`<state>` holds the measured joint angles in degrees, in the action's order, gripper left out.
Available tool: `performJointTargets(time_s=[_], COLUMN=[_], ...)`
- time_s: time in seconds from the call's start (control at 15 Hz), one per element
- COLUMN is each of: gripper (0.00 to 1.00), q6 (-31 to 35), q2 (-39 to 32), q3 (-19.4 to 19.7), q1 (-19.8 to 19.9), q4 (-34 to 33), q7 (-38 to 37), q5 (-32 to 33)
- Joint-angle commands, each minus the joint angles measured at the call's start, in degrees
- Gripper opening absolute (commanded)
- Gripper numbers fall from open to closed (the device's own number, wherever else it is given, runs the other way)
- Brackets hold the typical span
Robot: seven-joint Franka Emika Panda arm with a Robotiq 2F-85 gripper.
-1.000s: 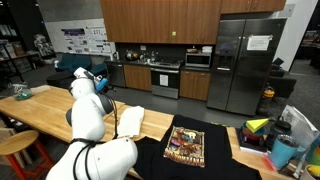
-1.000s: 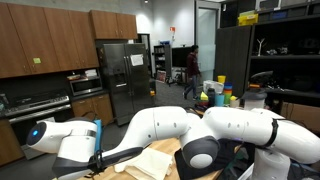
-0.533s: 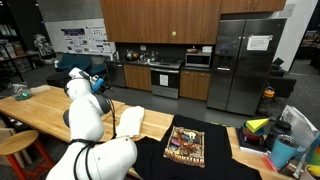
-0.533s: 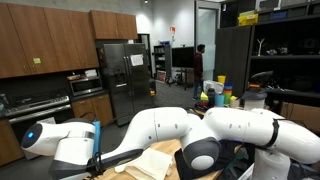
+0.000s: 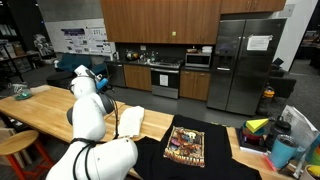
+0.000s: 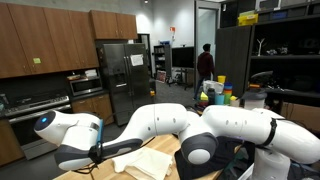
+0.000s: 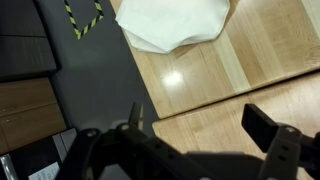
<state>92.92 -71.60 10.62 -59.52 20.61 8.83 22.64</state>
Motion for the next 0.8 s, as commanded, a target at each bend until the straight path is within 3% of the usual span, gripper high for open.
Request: performJointTargets(time_s=[0.0,0.73], gripper=[1.00,1.00], q6=[1.20,2.36], q2=[1.56,3.07], q3=[-2.41,-5.87], q1=[2.62,8.42], q4=[0.28,0.73], q7=[2.26,5.17], q5=[-3.06,-6.57])
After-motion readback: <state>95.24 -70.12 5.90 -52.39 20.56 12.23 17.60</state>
